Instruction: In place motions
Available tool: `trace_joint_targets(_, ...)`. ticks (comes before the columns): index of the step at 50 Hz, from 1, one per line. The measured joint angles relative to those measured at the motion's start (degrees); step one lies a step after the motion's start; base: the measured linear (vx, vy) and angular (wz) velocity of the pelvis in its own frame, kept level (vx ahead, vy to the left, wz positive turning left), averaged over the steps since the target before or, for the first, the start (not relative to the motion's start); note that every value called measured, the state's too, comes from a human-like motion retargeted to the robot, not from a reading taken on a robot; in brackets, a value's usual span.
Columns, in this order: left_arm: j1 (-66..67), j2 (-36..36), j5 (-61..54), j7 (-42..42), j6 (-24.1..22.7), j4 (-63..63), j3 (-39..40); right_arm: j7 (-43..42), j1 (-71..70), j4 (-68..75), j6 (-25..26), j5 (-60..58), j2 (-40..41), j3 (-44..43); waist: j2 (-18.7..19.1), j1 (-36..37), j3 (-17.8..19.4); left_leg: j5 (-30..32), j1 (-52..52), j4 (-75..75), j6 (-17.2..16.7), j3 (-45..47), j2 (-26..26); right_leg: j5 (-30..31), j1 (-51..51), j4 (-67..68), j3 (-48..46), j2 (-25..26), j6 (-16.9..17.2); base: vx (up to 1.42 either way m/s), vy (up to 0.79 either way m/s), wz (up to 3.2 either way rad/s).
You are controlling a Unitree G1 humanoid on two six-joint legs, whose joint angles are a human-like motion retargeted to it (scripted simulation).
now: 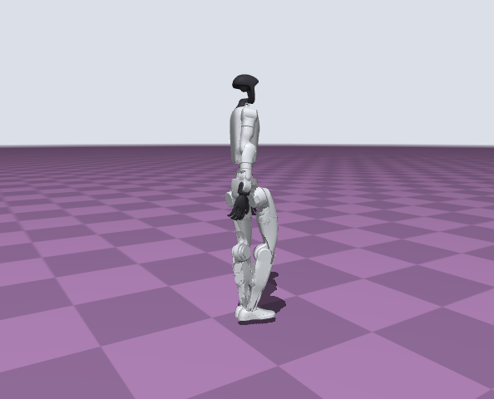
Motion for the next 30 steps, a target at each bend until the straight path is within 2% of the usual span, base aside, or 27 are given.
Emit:
trace_joint_targets(2, 0.55, -0.3, -0.11, -0.1, -0.15, 0.06, 0.29, -0.07, -0.29, -0.85, 0.01, -0.61, -0.03, 0.25, -1.89, 0.55, 0.07, 1.09, 1.09, -0.14, 1.17, -0.36, -2.12, 5.63, 2.04, -5.76, -0.19, -1.19, -1.55, 0.14, -0.06, 0.22)
trace_joint_targets(4, 1.34, -0.41, 0.04, -0.21, -0.04, 0.65, 0.68, -0.2, -0.56, -1.89, -0.25, -0.57, 0.03, 0.48, -3.22, 2.47, -0.37, 1.2, 2.07, -0.49, 1.47, 0.61, -3.52, 8.09, 4.01, -8.94, 0.18, -1.43, -3.04, 0.15, -0.04, -0.48)
trace_joint_targets(6, 2.2, -0.81, 0.54, -0.13, 0.21, 1.45, 1.12, -0.14, -1.05, -2.99, -0.33, -0.04, 0.34, -0.03, -3.23, 3.76, -1.02, 1.2, 2.07, -0.66, 1.43, 0.81, -3.72, 8.03, 4.43, -9.15, -3.6, -2.76, -2.99, 0.1, -0.03, -0.12)
trace_joint_targets(15, 5.42, -1.71, -0.02, -1.0, 0.54, 1.65, 2.28, -0.88, -3.18, -7.23, -2.59, 1.91, 1.77, 0.9, -1.86, 2.27, -0.14, 1.83, 1.69, -1.33, 2.76, -1.31, -3.6, 7.0, 4.45, -8.83, -3.65, -1.95, -2.65, 0.01, -0.04, 0.1)
trace_joint_targets(19, 4.26, -1.63, 0.55, -1.0, 0.36, 1.31, -2.04, 0.07, -2.43, -7.04, -2.47, -0.55, 1.73, 0.3, -1.75, 3.41, 0.13, 1.03, 1.08, -0.44, 3.06, -0.7, -3.21, 7.24, 3.87, -8.67, -3.46, -2.38, -2.71, -0.02, -0.05, -0.15)
trace_joint_targets(20, 3.92, -1.64, 0.64, -1.15, 0.35, 1.36, -3.02, -0.11, -2.13, -6.86, -2.41, -1.35, 1.65, 0.27, -1.69, 3.69, -0.06, 0.68, 0.86, -0.2, 3.14, -0.02, -3.09, 7.22, 3.57, -8.78, -2.96, -2.2, -3.01, -0.05, -0.05, -1.26)
trace_joint_targets(23, 3.24, -2.13, 0.93, -1.32, 0.18, 1.24, -4.46, -1.16, -1.59, -6.26, -2.32, -2.21, 1.15, 0.7, -2.65, 9.08, -0.67, -1.32, 1.35, 0.38, 2.9, 8.02, -2.58, 4.92, 3.25, -10.04, 2.83, 0.9, -7.23, -0.08, -0.08, -2.38)
trace_joint_targets(25, 3.06, -2.55, 0.86, -1.56, 0.08, 1.19, -5.36, -1.4, -1.24, -5.98, -2.16, -2.04, 0.98, 0.48, -2.58, 9.92, -0.68, -2.33, 1.5, 0.9, 2.9, 11.14, -1.88, 2.97, 3.79, -11.53, -0.67, 1.64, -9.92, -0.09, -0.08, -2.01)
trace_joint_targets(27, 2.94, -2.95, 0.63, -2.05, 0.12, 1.03, -5.89, -1.52, -1.52, -5.71, -1.88, -1.35, 0.65, -0.11, -2.11, 8.6, -0.69, -3.15, 1.28, 1.23, 2.86, 12.66, -1.37, -0.05, 5.91, -14.06, -11.71, 1.51, -11.3, -0.15, -0.12, -1.45)
trace_joint_targets(30, 3.25, -3.37, 0.51, -2.71, 0.02, 0.35, -5.78, -1.57, -2.69, -5.39, -1.21, -0.18, -0.29, -0.46, -1.02, 4.18, -0.72, -4.0, 1.16, 1.16, 2.0, 13.26, -0.52, -3.17, 9.47, -16.59, -32.78, -1.27, -8.35, -0.17, -0.05, -1.61)
